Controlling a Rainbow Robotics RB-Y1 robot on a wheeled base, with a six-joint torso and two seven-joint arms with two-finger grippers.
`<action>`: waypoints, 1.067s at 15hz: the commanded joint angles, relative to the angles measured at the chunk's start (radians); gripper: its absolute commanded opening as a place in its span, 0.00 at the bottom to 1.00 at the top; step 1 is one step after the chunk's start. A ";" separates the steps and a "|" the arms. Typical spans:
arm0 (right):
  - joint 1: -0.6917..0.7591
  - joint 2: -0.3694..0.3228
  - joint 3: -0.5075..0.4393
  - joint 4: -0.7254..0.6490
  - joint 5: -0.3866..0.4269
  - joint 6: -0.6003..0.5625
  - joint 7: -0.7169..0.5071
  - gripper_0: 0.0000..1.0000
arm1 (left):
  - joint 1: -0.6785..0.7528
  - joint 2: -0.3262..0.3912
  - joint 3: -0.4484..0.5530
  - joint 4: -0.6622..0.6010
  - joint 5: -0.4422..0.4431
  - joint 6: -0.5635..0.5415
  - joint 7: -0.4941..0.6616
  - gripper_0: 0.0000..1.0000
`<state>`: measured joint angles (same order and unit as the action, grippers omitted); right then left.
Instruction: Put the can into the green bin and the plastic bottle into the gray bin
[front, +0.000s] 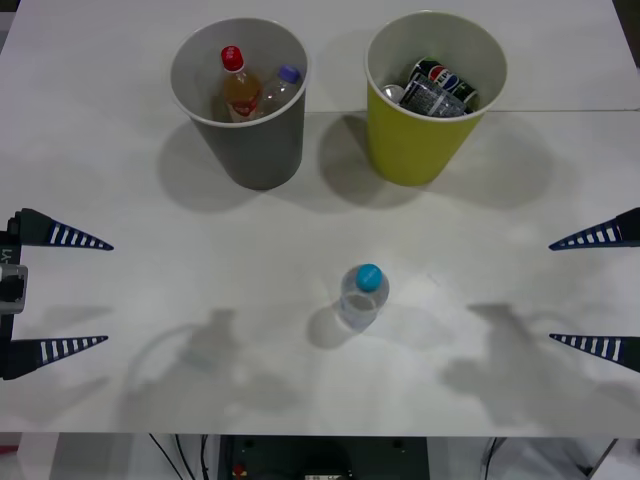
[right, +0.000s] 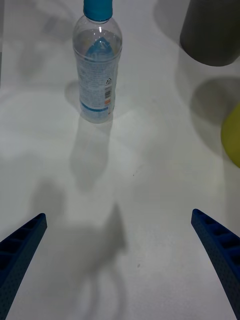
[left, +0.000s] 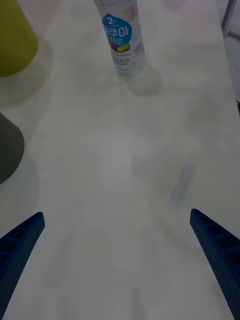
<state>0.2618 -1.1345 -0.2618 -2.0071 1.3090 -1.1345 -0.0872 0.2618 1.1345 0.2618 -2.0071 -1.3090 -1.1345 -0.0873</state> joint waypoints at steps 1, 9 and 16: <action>0.000 0.000 0.000 0.000 0.000 0.000 0.000 1.00 | 0.000 0.000 0.000 0.000 0.000 0.000 0.000 1.00; -0.019 0.084 0.064 0.018 -0.043 0.007 0.034 1.00 | 0.000 0.000 0.000 0.000 0.000 0.000 0.000 1.00; -0.092 0.259 0.159 0.094 -0.042 -0.002 0.115 1.00 | 0.000 0.000 0.000 0.000 0.000 0.000 0.000 1.00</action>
<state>0.1760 -0.8892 -0.1109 -1.9199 1.2668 -1.1330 0.0190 0.2619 1.1344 0.2618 -2.0071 -1.3090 -1.1345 -0.0873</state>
